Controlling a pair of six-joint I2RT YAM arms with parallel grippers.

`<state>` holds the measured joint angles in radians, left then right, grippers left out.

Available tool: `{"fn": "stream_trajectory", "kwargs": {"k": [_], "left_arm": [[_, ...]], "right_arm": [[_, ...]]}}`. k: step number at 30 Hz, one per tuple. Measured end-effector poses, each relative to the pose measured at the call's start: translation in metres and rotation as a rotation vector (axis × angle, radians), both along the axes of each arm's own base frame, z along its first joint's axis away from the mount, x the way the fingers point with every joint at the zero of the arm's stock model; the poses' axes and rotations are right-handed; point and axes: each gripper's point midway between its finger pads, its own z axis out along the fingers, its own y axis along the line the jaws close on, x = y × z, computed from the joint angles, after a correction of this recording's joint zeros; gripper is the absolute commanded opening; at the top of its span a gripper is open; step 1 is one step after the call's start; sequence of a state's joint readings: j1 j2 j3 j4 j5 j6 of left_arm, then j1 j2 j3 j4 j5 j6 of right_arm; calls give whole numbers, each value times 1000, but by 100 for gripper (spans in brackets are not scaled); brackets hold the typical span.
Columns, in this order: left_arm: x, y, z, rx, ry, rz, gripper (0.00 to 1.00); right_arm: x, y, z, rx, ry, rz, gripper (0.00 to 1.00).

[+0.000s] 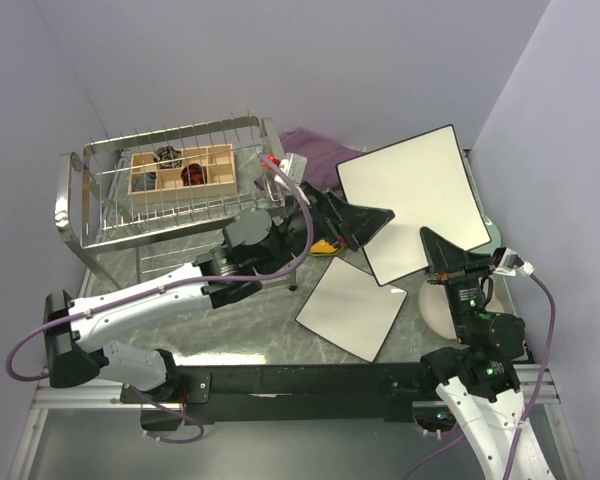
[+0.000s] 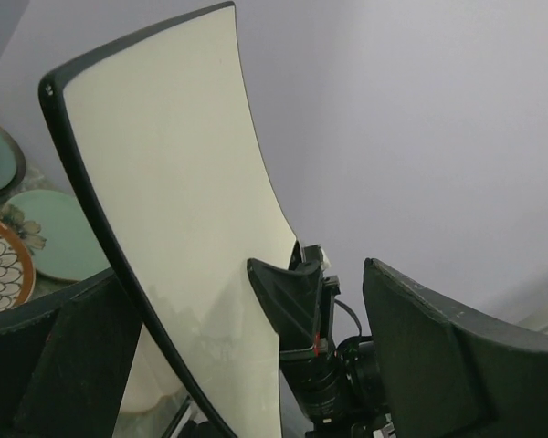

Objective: Unload the plates from the dish rack
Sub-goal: Place the plate at the center of the board.

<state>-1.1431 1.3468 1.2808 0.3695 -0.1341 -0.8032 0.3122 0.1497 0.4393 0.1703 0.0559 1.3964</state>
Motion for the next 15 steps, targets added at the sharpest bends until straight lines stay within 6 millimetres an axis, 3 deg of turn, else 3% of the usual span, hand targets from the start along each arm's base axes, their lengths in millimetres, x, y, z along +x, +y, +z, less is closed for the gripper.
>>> {"fn": "stream_trajectory", "kwargs": {"k": [8, 15], "left_arm": [[-16, 34, -13, 66, 3, 60, 99], [-30, 61, -23, 133, -6, 78, 99]], "right_arm": [[2, -2, -8, -31, 44, -21, 0], [14, -13, -42, -144, 204, -120, 0]]}}
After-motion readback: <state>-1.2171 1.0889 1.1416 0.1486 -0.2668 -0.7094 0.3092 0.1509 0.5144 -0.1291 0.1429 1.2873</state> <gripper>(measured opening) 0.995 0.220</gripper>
